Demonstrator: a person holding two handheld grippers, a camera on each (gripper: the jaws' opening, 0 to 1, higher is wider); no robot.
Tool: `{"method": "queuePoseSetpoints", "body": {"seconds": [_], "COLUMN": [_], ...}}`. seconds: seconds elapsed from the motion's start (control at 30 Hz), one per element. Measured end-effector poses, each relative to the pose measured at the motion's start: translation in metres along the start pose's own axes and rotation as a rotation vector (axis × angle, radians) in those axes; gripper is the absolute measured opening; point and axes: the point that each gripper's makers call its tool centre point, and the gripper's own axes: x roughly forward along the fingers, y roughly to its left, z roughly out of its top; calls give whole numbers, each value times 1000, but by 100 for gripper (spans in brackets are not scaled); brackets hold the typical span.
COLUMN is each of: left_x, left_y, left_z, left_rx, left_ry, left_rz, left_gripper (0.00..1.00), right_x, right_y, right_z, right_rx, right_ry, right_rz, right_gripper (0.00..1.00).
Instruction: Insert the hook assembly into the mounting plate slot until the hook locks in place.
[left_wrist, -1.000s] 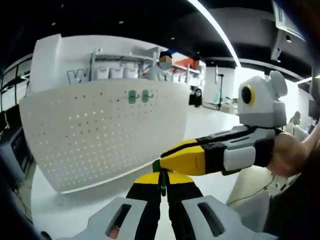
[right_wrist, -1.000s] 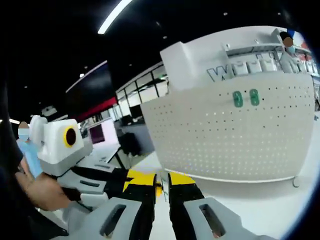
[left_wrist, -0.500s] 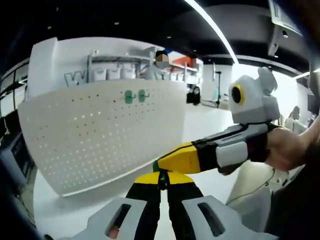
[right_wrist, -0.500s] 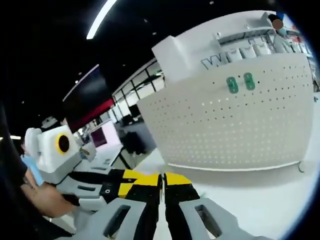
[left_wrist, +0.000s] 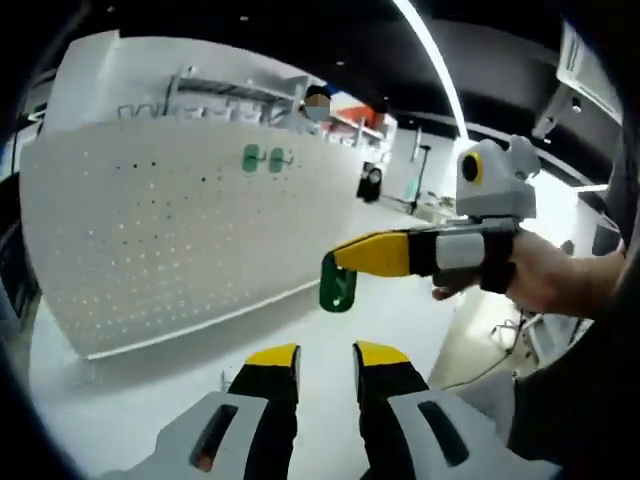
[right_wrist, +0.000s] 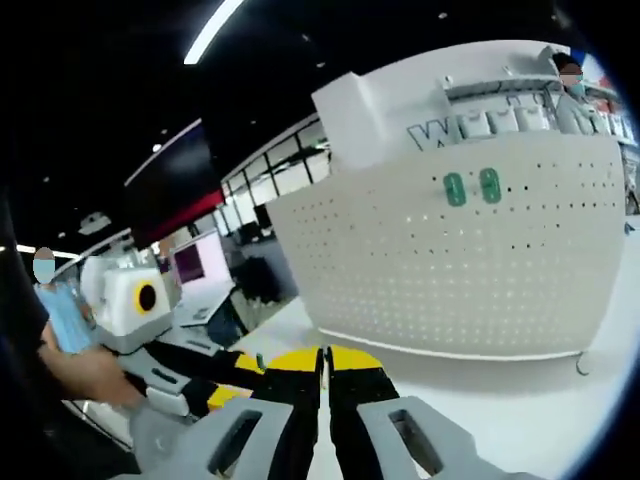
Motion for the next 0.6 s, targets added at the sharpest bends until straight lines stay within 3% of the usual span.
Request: {"method": "queuePoseSetpoints", "body": {"seconds": [0.13, 0.3, 0.47, 0.6], "left_x": [-4, -10, -13, -17], "left_y": [1, -7, -19, -30], "left_z": [12, 26, 24, 26], "left_rx": [-88, -107, -172, -232], "left_ry": [-41, -66, -62, -76], "left_rz": [-102, -218, -335, -426], "left_gripper": [25, 29, 30, 27], "right_x": [-2, -5, -10, -13], "right_y": [11, 26, 42, 54], "right_z": [1, -2, 2, 5], "right_rx": [44, 89, 130, 96], "right_ry": [-2, 1, -31, -35], "right_rz": [106, 226, 309, 375], "right_gripper": [0, 0, 0, 0]}}
